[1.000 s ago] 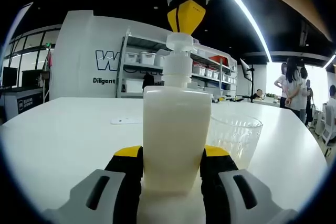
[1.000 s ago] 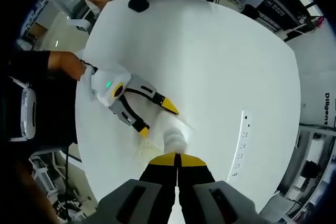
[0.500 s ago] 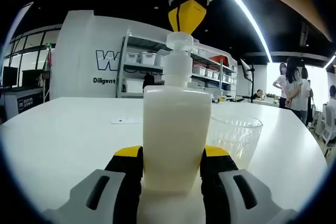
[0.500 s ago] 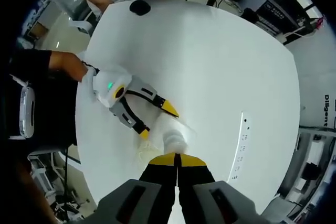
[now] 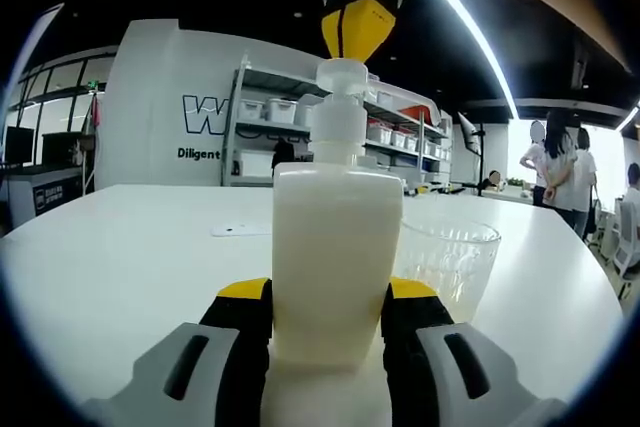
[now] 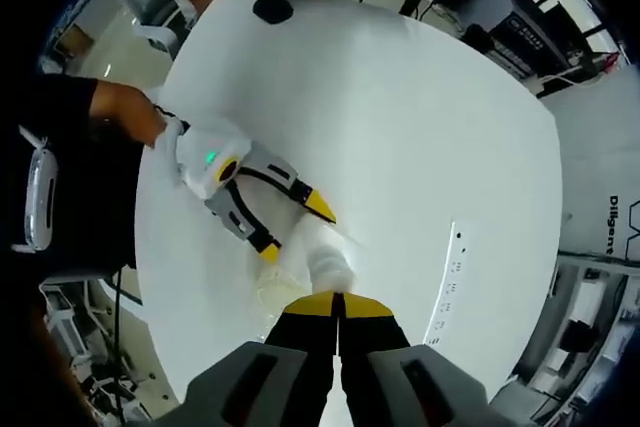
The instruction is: Hold the bottle steady, press the pump all the way down and release, and repeat the specified number of times to dispense into the cup
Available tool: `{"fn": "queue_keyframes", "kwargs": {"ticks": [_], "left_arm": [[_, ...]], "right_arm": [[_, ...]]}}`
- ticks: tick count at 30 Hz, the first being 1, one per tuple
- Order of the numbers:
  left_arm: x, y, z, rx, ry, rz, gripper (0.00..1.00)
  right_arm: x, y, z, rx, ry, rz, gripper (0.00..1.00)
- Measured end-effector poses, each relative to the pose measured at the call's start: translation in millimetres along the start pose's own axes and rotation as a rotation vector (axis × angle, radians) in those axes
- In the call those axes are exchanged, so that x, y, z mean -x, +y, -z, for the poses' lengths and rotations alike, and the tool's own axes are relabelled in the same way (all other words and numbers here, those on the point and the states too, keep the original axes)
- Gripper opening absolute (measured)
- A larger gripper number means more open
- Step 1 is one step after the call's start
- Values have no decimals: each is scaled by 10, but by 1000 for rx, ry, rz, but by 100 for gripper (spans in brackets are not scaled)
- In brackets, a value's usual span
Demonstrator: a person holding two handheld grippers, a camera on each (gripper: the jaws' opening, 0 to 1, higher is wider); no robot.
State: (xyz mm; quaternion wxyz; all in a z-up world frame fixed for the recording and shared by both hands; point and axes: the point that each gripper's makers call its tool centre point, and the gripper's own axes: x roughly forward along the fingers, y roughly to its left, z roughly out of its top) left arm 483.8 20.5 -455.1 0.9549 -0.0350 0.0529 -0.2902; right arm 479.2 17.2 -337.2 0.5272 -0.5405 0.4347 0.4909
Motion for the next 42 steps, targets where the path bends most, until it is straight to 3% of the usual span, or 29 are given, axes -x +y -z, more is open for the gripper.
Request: {"fn": "queue_keyframes", "kwargs": {"ticks": [15,28,42], "left_arm": [[6,16,7,-6,5,-9,42],[38,-11,31,6,11,-5,42],[34,-11,42,16,17,-1,42]], "right_arm": [[67,24,-4,23,-45,-16,0],[78,26,-6,74,12,-3,0],[75,10,-17,91,20,-21,0]]}}
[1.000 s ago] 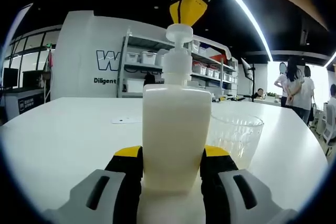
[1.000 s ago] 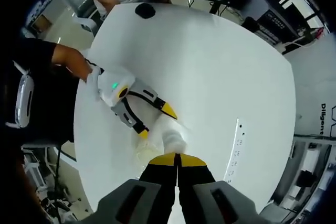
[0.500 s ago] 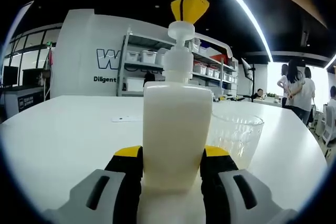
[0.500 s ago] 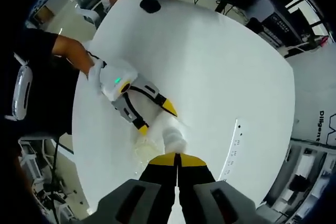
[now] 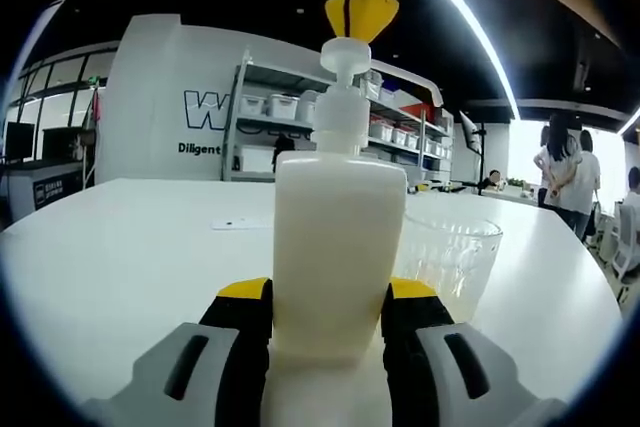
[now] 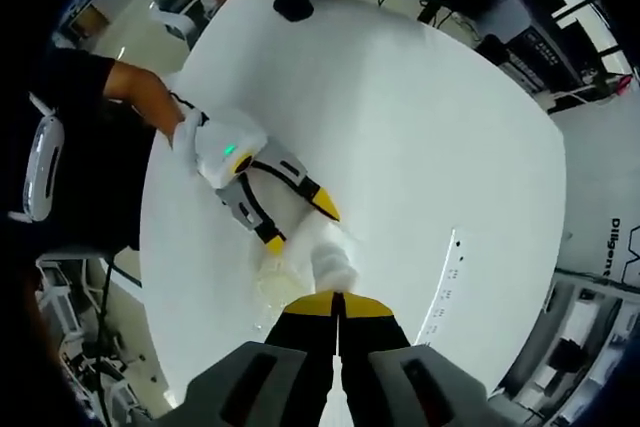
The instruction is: Hold the bottle steady, press the pump all the way down and release, and repeat the specified number of times to dispense into the cup
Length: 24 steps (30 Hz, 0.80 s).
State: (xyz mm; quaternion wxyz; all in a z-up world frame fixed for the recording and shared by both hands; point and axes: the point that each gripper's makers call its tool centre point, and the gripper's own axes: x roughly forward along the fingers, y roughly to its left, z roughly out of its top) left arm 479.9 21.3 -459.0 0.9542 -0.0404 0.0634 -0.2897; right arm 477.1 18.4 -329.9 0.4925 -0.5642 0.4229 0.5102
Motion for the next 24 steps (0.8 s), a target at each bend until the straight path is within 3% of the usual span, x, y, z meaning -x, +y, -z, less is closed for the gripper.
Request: {"fn": "queue_keyframes", "kwargs": {"ticks": [8,17,24], "left_arm": [[-13,7,1,3,4,3,42],[-6,4,15,5,10,6,42],[5,-1,32,6,17,6,41]], "right_arm": [[2,-3,-7,-2,-2,-6,0],[-13,-10,33,-74,-18,-19,0],[-34,8,30,-49,9,-5,0]]}}
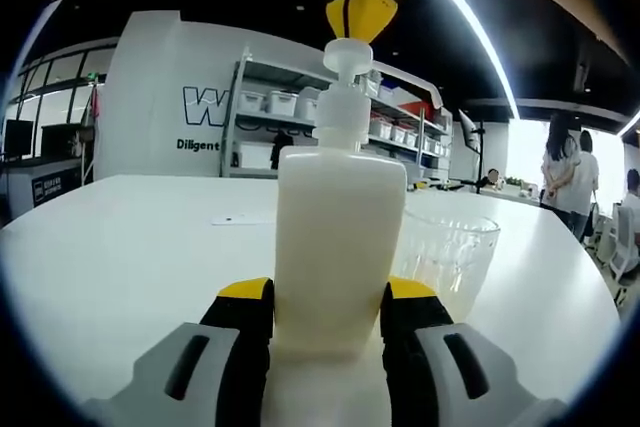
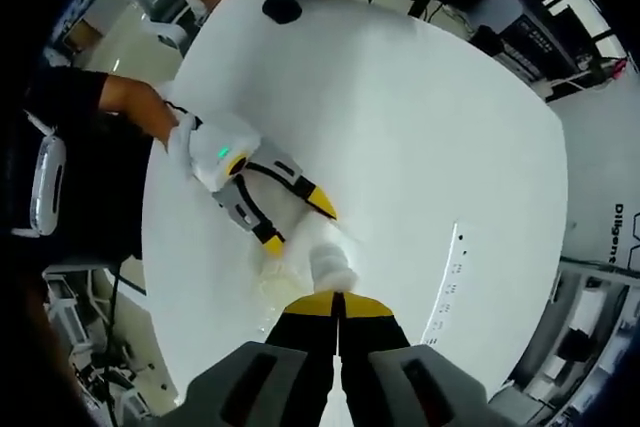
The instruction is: Hold the bottle steady, press the pump all the way down and release, and repeat the specified number of times to dispense into the cup
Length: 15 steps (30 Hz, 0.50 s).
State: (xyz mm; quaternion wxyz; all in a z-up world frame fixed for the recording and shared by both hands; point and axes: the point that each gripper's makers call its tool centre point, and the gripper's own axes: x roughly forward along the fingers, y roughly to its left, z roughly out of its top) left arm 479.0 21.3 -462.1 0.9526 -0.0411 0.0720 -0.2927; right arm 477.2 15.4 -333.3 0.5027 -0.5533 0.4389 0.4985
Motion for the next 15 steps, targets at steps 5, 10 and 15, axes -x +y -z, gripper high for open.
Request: {"fn": "queue_keyframes", "kwargs": {"ticks": [5,10,15], "left_arm": [[4,9,14,-1,3,-2,41],[-28,59,8,-1,6,-2,40],[-24,51,14,-9,15,-1,40]], "right_arm": [[1,-5,20,-20,-10,1,0],[-3,-3,19,-24,4,3,0],[-5,-10,27,-33,24,1,0]]}}
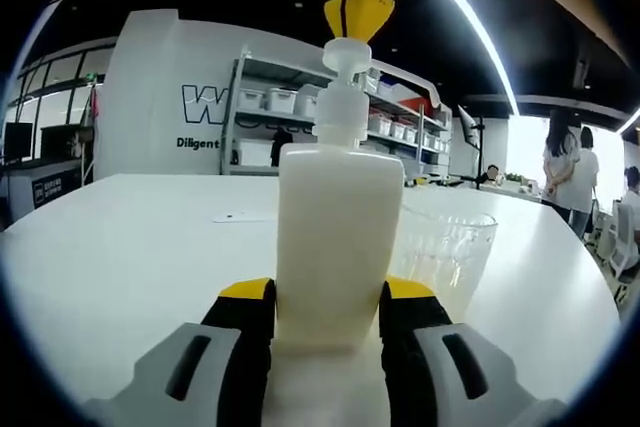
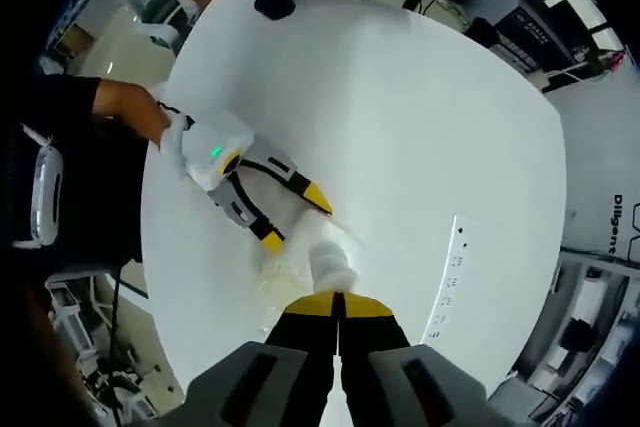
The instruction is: Hold the bottle steady, press the pump all the way down and release, and repeat the specified number of times to dispense into the cup
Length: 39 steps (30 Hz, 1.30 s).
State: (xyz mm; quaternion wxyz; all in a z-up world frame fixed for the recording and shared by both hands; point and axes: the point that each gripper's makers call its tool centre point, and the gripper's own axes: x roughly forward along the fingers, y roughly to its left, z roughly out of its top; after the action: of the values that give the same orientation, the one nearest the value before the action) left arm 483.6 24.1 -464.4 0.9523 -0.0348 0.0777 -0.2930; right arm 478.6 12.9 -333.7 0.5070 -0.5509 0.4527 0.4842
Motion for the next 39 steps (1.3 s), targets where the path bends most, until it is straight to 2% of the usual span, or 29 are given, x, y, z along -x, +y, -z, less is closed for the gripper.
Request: {"fn": "queue_keyframes", "kwargs": {"ticks": [4,14,28,39], "left_arm": [[-2,-7,4,-4,3,-1,40],[13,-33,19,-5,7,1,40],[61,-70,-33,-42,-9,-13,40],[79,-43,-37,-39,-11,-11,40]], "right_arm": [[-4,1,12,-1,-15,-2,0],[0,2,17,-33,-135,-7,0],[-17,17,-17,-32,-122,-5,0],[-24,13,-38,-33,-106,1,0]]}}
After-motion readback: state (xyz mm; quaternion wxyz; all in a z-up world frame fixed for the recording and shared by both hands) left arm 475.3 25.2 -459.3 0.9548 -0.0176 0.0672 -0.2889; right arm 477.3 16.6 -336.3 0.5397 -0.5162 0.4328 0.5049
